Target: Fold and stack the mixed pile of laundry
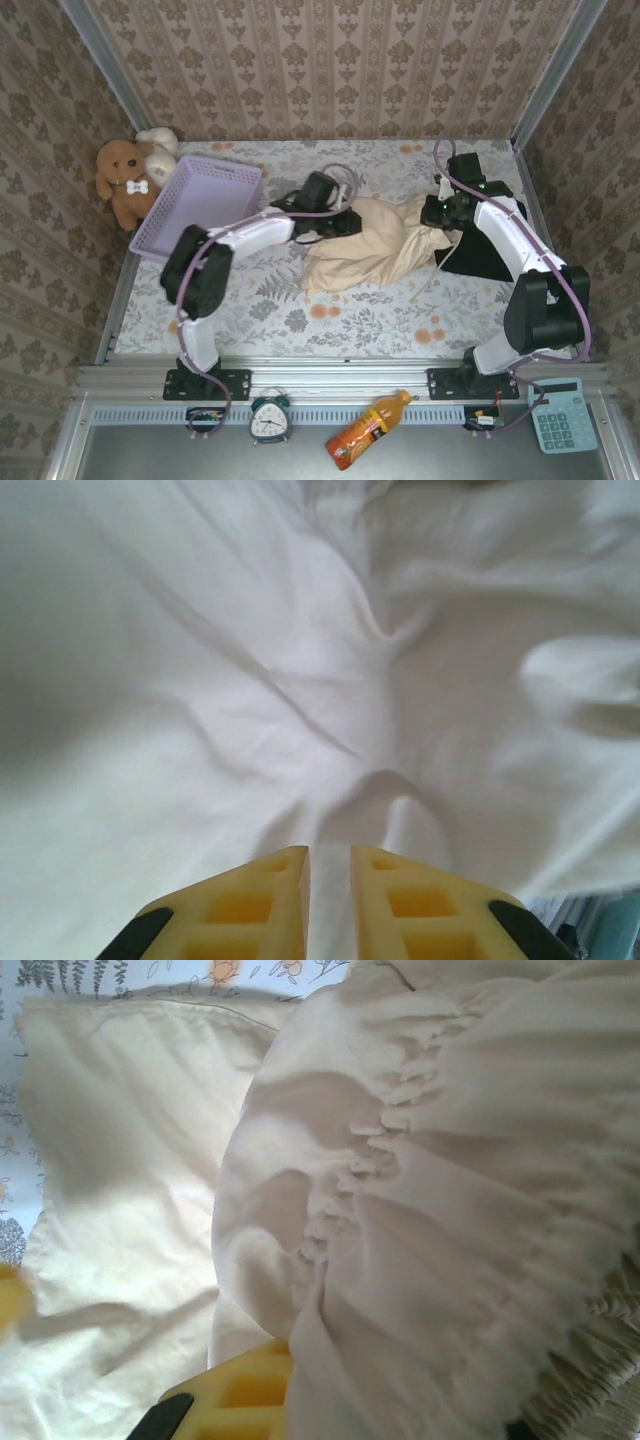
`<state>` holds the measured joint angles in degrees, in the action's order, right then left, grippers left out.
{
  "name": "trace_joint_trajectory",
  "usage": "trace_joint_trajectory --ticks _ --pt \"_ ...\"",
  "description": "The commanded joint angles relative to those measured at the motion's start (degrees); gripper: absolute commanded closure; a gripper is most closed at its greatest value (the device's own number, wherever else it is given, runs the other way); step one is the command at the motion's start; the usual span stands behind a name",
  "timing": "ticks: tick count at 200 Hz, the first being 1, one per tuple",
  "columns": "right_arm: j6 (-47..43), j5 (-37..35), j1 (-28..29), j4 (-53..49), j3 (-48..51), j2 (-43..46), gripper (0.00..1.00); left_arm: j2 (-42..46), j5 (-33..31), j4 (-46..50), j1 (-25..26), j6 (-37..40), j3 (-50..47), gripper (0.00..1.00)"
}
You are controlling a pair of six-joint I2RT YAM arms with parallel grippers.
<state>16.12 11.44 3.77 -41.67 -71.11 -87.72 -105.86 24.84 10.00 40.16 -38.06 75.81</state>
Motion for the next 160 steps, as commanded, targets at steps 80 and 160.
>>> trace_joint_trajectory --ticks 80,160 --pt "0.2 0.16 2.27 -1.81 -3.52 -1.55 1.0 4.12 -5.33 -0.61 -0.06 2.6 -22.13 0.97" --pt "12.31 2.71 27.32 3.52 -17.76 -18.25 0.81 7.85 -7.93 -2.27 -2.33 1.41 -25.86 1.0"
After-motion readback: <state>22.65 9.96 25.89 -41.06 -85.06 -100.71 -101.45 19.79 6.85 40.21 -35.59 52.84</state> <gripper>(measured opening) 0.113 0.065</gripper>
